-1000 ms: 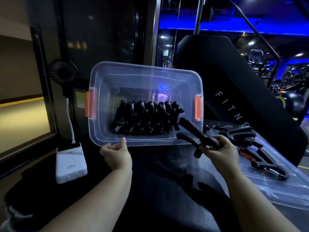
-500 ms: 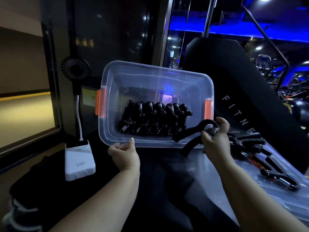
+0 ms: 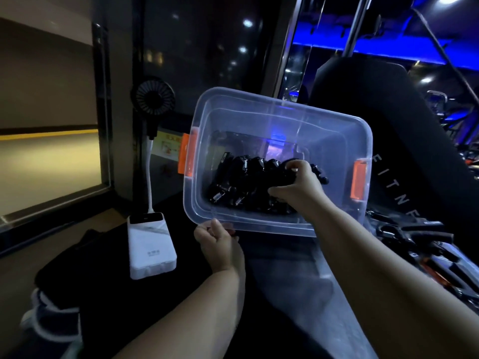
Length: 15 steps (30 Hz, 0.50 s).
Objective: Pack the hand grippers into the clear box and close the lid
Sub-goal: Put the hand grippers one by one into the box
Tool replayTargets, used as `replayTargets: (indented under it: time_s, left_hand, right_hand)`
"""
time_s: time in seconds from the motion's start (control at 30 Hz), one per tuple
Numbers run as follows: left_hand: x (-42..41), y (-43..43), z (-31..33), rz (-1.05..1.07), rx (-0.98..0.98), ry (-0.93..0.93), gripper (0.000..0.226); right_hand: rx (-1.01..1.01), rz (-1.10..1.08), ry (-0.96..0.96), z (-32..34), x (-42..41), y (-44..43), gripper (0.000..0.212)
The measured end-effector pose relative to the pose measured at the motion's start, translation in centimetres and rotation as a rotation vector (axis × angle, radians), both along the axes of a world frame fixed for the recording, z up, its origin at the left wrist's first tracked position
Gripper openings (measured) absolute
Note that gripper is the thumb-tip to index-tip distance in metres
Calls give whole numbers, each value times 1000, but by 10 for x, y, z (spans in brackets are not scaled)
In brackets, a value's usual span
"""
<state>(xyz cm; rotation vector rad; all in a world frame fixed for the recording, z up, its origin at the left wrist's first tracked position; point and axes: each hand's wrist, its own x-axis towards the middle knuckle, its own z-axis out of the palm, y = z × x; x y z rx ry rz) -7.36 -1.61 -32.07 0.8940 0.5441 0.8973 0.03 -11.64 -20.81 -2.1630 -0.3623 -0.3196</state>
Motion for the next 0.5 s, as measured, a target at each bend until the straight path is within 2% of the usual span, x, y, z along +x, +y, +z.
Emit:
replayTargets:
  time_s: [0.17,0.5]
  left_hand:
    - [1,-2,2,37,-46,-81,21]
    - [4,-1,-3,28,-30,-65,19]
  right_hand:
    - [-181,74,-130,5,6,43,65]
    - [-515,165,-224,-4,30,105,61]
